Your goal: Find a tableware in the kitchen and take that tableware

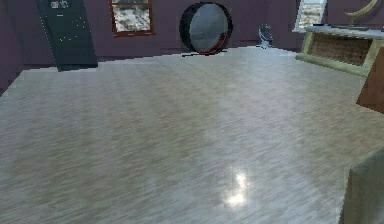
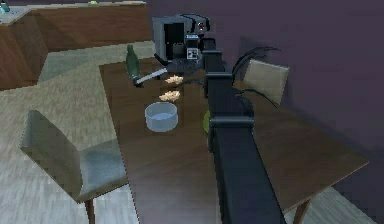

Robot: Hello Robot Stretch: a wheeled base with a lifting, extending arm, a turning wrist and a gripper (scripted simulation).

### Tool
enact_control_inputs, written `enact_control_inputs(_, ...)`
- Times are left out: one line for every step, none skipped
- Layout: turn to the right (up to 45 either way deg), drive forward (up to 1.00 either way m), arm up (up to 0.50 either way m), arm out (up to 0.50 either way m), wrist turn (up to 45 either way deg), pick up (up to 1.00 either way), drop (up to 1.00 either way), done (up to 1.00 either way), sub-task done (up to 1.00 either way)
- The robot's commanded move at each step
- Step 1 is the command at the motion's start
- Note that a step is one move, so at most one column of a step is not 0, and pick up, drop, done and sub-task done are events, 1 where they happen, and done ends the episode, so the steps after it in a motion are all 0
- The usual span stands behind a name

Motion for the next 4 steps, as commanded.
enact_control_inputs(0.0, 0.00, 0.00, 0.00, 6.0, 0.00, 0.00, 0.00, 0.00)
enact_control_inputs(0.0, 0.00, -0.30, 0.00, 0.0, 0.00, 0.00, 0.00, 0.00)
enact_control_inputs(0.0, 0.00, 0.00, 0.00, 0.0, 1.00, 0.00, 0.00, 0.00)
enact_control_inputs(0.0, 0.00, 0.10, 0.00, 0.0, 0.00, 0.00, 0.00, 0.00)
